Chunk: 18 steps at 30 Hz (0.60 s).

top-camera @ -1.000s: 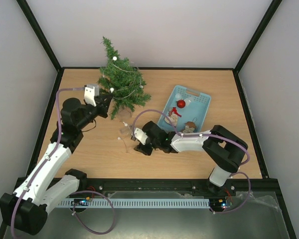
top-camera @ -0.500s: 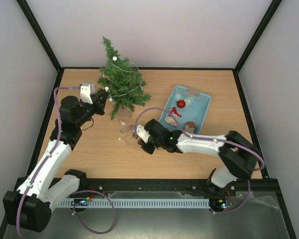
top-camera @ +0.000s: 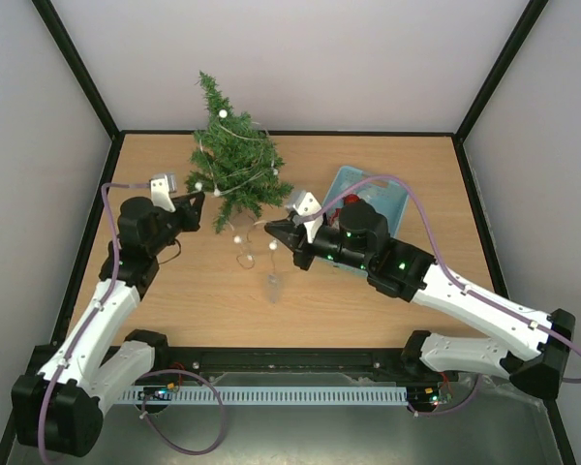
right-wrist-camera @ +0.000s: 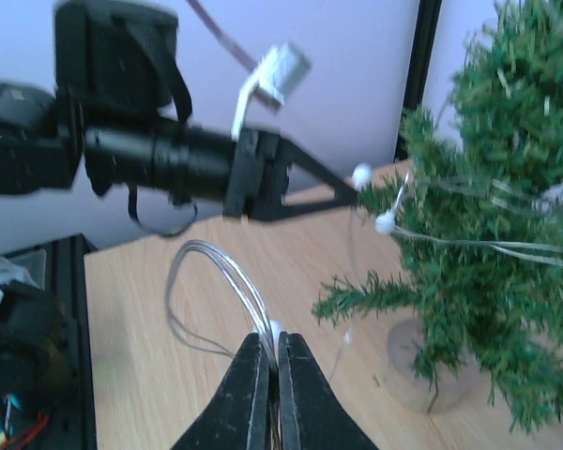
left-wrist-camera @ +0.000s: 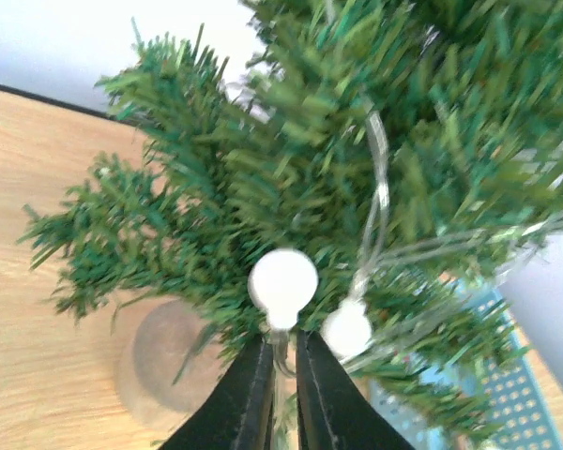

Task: Decorate the small christmas tree
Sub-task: Wrap the decoration item around the Christmas tree.

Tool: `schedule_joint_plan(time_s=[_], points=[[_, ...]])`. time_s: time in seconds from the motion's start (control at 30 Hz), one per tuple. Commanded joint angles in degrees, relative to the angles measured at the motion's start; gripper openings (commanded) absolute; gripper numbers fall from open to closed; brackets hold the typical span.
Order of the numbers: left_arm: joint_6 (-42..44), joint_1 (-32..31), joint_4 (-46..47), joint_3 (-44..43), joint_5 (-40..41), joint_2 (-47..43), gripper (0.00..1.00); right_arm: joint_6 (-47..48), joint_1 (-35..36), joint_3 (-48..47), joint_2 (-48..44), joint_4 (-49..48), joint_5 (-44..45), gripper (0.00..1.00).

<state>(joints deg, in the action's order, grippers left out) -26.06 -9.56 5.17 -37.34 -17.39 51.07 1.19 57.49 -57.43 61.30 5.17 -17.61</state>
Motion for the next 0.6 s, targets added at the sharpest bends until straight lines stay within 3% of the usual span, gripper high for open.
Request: schedule_joint_plan(time_s=[0.0, 0.13, 0.27, 0.43, 0.57], points=[[-6.56, 0.47, -1.51, 3.19, 3.69, -3.08, 0.16, -0.63, 0.40, -5.72, 2.29, 0.12, -2.51, 0.02], [-8.18, 0.48, -4.09, 3.61, 5.15, -6.03, 0.28, -2.27, 0.43, -10.52, 5.93, -2.15, -5.90, 0.02], [-4.07, 0.43, -7.76, 2.44, 4.50, -9.50, 0.45, -4.49, 0.45, -15.08, 8.73, -2.61, -6.63, 0.02], [10.02, 0.38, -2.98, 4.18, -12.35, -13.16, 0.53, -5.67, 0.43, -16.82, 10.40, -2.96, -5.33, 0.02], [14.10, -0.48, 1.21, 6.55, -22.13, -14.35, 0.55, -6.56, 0.41, -17.24, 11.11, -4.31, -5.72, 0.02]])
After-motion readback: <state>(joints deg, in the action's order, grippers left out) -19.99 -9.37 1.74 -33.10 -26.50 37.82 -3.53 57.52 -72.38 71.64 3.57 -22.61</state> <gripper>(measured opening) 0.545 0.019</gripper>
